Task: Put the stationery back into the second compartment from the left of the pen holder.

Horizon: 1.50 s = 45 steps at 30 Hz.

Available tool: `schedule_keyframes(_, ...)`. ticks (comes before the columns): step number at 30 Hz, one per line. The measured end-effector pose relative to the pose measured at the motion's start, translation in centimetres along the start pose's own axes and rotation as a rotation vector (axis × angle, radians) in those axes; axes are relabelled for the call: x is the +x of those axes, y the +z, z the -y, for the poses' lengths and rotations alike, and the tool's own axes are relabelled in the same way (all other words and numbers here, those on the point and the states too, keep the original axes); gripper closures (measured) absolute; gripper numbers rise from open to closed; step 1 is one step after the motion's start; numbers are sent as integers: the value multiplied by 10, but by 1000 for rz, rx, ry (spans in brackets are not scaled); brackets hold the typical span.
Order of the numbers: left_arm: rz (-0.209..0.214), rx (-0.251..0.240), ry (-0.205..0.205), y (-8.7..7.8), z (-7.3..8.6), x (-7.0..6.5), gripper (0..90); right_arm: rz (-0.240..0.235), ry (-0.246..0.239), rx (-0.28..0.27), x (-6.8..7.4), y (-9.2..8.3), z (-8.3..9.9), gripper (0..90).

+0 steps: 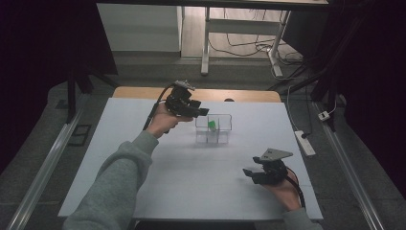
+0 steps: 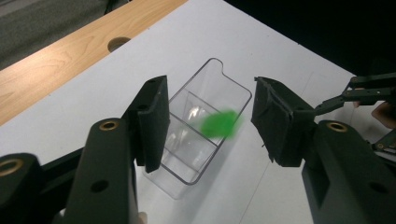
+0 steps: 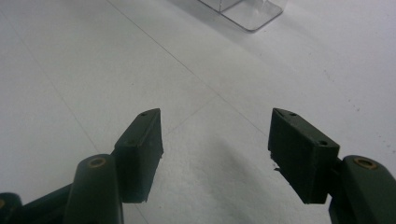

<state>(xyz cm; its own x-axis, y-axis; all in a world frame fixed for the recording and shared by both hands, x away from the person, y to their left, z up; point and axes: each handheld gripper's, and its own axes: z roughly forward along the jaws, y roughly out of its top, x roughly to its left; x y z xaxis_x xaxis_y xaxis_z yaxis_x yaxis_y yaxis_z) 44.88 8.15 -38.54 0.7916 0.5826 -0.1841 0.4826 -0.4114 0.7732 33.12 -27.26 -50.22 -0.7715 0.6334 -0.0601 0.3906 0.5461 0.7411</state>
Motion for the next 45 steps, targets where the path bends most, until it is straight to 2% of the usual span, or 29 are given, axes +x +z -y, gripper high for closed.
schedule_keyframes(13, 7, -32, 20, -16, 19, -5, 441, 5, -4, 7, 0, 1, 1, 342)
schedule_keyframes(19, -19, -37, 32, -28, 38, -9, 446, 7, -2, 9, -1, 0, 1, 342)
schedule_keyframes(25, -101, -31, 24, -37, 70, -12, 416, 9, 0, 9, -2, -1, 2, 342)
schedule_keyframes(29, -113, -18, 13, -44, 95, -12, 414, 9, 4, 10, -3, -2, 3, 340)
schedule_keyframes(33, -127, -29, -1, -53, 120, -14, 412, 11, 2, 12, -3, -2, 3, 337)
schedule_keyframes(45, -181, -43, -28, -78, 180, -25, 397, 19, 15, 10, -8, -7, 9, 335)
